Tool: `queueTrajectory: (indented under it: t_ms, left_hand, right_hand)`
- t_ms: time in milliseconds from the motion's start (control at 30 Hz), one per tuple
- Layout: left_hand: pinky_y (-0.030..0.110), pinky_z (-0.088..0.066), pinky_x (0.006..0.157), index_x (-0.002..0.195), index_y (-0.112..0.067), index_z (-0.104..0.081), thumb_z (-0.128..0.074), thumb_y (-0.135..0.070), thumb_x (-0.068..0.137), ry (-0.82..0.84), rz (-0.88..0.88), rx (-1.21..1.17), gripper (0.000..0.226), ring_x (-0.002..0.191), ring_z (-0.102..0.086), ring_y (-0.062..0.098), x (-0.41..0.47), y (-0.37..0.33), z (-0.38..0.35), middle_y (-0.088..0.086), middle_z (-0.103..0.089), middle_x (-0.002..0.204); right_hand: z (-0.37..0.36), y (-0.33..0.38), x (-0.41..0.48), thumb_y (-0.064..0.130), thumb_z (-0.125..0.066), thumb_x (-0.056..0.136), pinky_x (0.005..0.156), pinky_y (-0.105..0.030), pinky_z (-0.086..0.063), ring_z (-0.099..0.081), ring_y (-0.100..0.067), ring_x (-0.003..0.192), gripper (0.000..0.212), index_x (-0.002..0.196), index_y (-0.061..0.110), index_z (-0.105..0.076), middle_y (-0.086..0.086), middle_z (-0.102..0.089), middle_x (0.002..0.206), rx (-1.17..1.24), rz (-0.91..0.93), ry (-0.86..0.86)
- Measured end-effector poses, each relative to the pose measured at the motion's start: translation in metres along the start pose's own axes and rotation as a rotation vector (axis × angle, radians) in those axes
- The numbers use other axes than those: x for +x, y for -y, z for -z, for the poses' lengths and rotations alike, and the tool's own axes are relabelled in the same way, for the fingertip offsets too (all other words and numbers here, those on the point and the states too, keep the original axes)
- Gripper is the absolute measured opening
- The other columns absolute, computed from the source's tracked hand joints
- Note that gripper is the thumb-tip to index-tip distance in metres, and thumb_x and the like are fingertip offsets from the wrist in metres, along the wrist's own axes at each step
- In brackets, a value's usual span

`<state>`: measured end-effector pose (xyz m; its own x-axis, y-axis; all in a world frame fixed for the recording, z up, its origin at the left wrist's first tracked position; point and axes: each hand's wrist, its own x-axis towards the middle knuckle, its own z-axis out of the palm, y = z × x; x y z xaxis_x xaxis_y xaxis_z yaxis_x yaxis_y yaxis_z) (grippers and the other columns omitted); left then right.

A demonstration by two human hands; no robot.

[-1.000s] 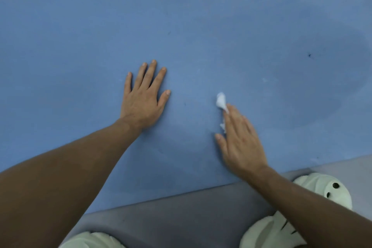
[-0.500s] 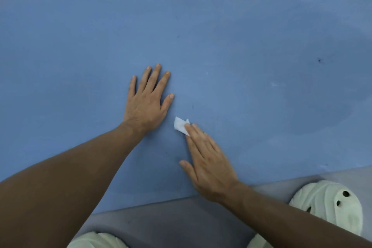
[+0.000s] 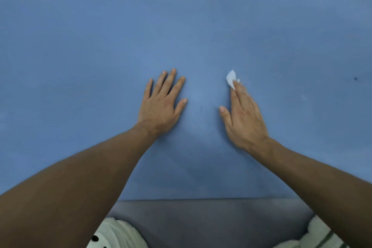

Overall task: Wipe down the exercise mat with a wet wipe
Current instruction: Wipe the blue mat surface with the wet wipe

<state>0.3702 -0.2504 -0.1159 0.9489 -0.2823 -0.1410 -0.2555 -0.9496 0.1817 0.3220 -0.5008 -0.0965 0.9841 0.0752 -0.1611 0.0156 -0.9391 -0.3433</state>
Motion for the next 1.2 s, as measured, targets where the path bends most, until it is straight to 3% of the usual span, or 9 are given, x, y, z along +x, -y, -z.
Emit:
queueTrajectory:
  t_ms: [133,267,333,433,600,767,933,1000,1200]
  left_hand:
    - [0.050,-0.003,0.127,0.163,-0.035,-0.017,-0.025,-0.056,0.104,-0.006,0.012,0.004,0.063,0.159,0.000,0.015,-0.004,0.010,0.003,-0.008,-0.005,0.173]
    - [0.046,-0.002,0.128,0.163,-0.034,-0.020,-0.027,-0.053,0.105,-0.010,0.013,0.001,0.061,0.159,-0.002,0.017,-0.006,0.022,0.005,-0.007,-0.006,0.173]
    - [0.046,-0.003,0.128,0.163,-0.034,-0.020,-0.029,-0.053,0.106,-0.008,0.010,0.001,0.061,0.159,-0.003,0.017,-0.006,0.027,0.005,-0.007,-0.006,0.173]
    - [0.047,-0.002,0.128,0.163,-0.037,-0.018,-0.027,-0.058,0.104,-0.013,0.039,0.005,0.063,0.159,-0.001,0.017,-0.007,0.035,0.004,-0.008,-0.005,0.173]
    - [0.049,0.000,0.127,0.163,-0.040,-0.012,-0.017,-0.062,0.102,-0.011,0.061,-0.006,0.065,0.159,0.004,0.015,-0.007,0.038,0.003,-0.010,-0.001,0.173]
    - [0.052,-0.001,0.127,0.162,-0.039,-0.014,-0.019,-0.061,0.101,-0.032,0.088,-0.008,0.065,0.159,0.000,0.016,-0.003,0.034,0.003,-0.009,-0.003,0.172]
    - [0.052,-0.001,0.126,0.162,-0.039,-0.013,-0.025,-0.060,0.103,-0.032,0.079,-0.011,0.064,0.159,0.001,0.016,0.005,0.036,0.003,-0.010,-0.002,0.172]
    - [0.052,0.000,0.126,0.163,-0.040,-0.011,-0.024,-0.061,0.102,-0.024,0.072,-0.009,0.065,0.159,0.002,0.016,0.010,0.038,0.004,-0.010,0.000,0.172]
    - [0.052,0.001,0.127,0.163,-0.040,-0.009,-0.015,-0.062,0.100,-0.017,0.123,-0.024,0.067,0.158,0.006,0.013,0.029,0.039,0.006,-0.012,0.003,0.172]
  right_hand:
    - [-0.023,0.047,-0.036,0.042,-0.041,0.105,0.128,-0.040,-0.017,-0.004,-0.017,0.159,0.076,0.163,0.007,-0.008,-0.003,-0.004,0.173,0.035,0.274,0.098]
    - [-0.030,0.054,-0.038,0.045,-0.036,0.105,0.126,-0.043,-0.022,-0.013,-0.021,0.158,0.071,0.160,0.001,-0.024,-0.010,-0.016,0.170,-0.068,0.427,0.155]
    - [-0.023,0.042,-0.018,0.044,-0.037,0.106,0.126,-0.042,-0.021,-0.018,-0.023,0.157,0.070,0.160,0.002,-0.024,-0.011,-0.019,0.169,-0.110,0.410,0.146]
    - [-0.007,0.021,0.026,0.041,-0.042,0.107,0.128,-0.039,-0.013,-0.018,-0.024,0.157,0.070,0.161,0.004,-0.019,-0.012,-0.019,0.169,-0.143,0.233,0.094]
    - [0.012,0.012,0.075,0.045,-0.034,0.106,0.128,-0.039,-0.010,-0.012,-0.025,0.158,0.073,0.162,0.005,-0.012,-0.012,-0.012,0.171,-0.117,0.049,0.068]
    - [-0.006,0.051,0.050,0.043,-0.041,0.105,0.128,-0.038,-0.011,-0.004,-0.018,0.159,0.077,0.163,0.006,-0.007,-0.005,-0.001,0.172,-0.040,0.259,0.078]
    - [-0.016,0.054,0.037,0.054,-0.034,0.105,0.128,-0.036,-0.013,-0.004,-0.013,0.159,0.078,0.164,0.010,-0.007,0.001,-0.002,0.173,-0.080,0.505,0.149]
    - [-0.008,0.040,0.051,0.061,-0.027,0.103,0.128,-0.035,-0.012,-0.006,-0.013,0.158,0.081,0.165,0.014,-0.005,0.002,-0.004,0.173,-0.111,0.445,0.142]
    - [0.022,-0.005,0.100,0.067,-0.012,0.097,0.127,-0.039,-0.012,-0.015,-0.026,0.157,0.090,0.163,0.006,-0.013,-0.011,-0.015,0.171,-0.151,0.037,0.028]
